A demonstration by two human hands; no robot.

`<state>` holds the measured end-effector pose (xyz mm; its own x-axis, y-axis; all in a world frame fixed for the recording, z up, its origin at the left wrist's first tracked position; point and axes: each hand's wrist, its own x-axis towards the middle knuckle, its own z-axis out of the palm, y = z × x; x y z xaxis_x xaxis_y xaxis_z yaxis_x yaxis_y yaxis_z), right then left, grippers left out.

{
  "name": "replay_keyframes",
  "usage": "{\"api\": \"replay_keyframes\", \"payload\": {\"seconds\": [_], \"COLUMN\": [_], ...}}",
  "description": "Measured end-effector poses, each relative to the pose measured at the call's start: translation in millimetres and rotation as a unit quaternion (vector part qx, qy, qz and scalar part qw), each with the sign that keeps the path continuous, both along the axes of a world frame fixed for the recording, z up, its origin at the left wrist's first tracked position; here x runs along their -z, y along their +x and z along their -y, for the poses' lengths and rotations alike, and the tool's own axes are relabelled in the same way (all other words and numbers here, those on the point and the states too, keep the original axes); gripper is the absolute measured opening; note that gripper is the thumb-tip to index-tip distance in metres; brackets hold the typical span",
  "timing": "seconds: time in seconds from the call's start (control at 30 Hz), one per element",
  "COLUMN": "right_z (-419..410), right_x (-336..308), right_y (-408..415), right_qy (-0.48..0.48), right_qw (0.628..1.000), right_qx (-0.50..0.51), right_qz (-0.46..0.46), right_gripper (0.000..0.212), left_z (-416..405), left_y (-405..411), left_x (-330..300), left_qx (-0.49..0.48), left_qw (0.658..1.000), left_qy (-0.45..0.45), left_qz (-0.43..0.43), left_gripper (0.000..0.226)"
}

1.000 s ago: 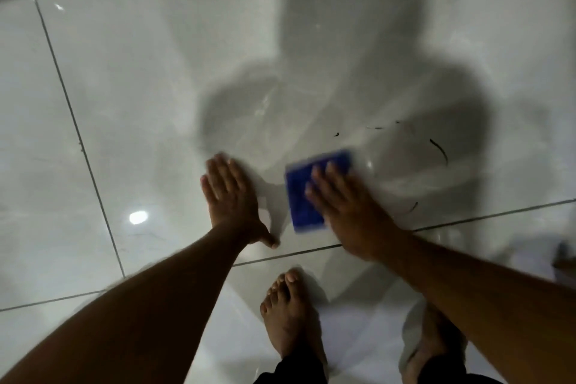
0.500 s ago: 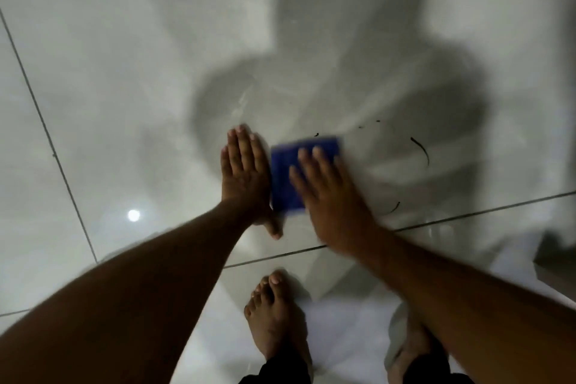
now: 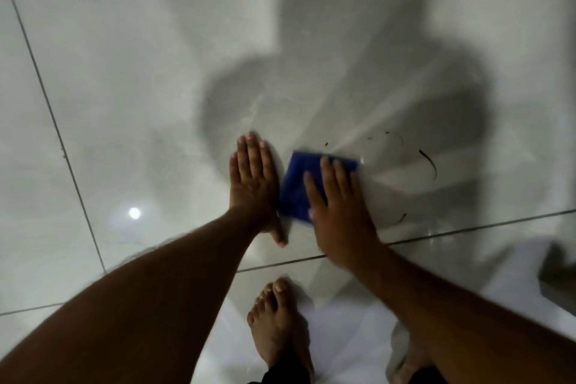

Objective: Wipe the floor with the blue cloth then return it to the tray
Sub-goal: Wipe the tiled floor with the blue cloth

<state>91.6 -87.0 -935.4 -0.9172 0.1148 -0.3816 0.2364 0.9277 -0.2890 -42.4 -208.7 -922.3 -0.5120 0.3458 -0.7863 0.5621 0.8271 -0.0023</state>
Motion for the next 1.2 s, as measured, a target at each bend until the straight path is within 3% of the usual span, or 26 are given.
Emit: {"api": "replay_keyframes", "payload": {"seconds": [0.07, 0.17, 0.3, 0.4, 0.5, 0.57, 0.73, 0.83, 0.93, 1.0, 1.2], "right_z": [0, -31, -45, -20, -9, -22, -41, -23, -12, -27, -52], "right_x": [-9, 5, 16, 4, -13, -11, -1, -10, -22, -16, -7], "right_y": [32, -8, -74, -31, 23, 11, -81, -51, -1, -15, -90], "right_qy": [-0.019, 0.000, 0.060, 0.050, 0.043, 0.051, 0.089, 0.056, 0.051, 0.063, 0.061], "right_qw": [0.998, 0.994, 0.998, 0.998, 0.994, 0.993, 0.995, 0.995, 0.995, 0.995, 0.992], "right_qx": [-0.056, -0.105, -0.034, 0.012, -0.060, -0.082, 0.011, 0.075, 0.032, 0.011, 0.103], "right_qz": [0.037, 0.014, -0.009, 0.025, 0.080, 0.074, 0.035, 0.041, 0.085, 0.078, 0.051], "right_gripper": [0.096, 0.089, 0.085, 0.086, 0.092, 0.089, 0.086, 0.086, 0.089, 0.088, 0.087], "left_z": [1, 2, 3, 2, 4, 2, 0, -1, -3, -2, -2], "left_y": [0, -1, -2, -1, -1, -1, -3, -3, -1, -1, -1], "left_x": [1, 2, 6, 5, 3, 3, 1, 2, 1, 1, 0], "left_qx": [-0.005, 0.001, 0.003, -0.003, -0.002, 0.000, 0.005, 0.001, -0.003, -0.001, 0.005], "left_qw": [1.000, 1.000, 1.000, 1.000, 1.000, 1.000, 1.000, 1.000, 0.999, 0.999, 1.000], "left_qy": [0.006, -0.007, -0.011, -0.010, -0.012, -0.013, -0.020, -0.026, -0.033, -0.033, -0.008], "left_qz": [0.004, 0.003, -0.002, 0.001, 0.005, 0.006, 0.001, 0.005, 0.008, 0.008, 0.003], "left_gripper": [0.191, 0.194, 0.197, 0.196, 0.194, 0.194, 0.197, 0.197, 0.197, 0.196, 0.194]}}
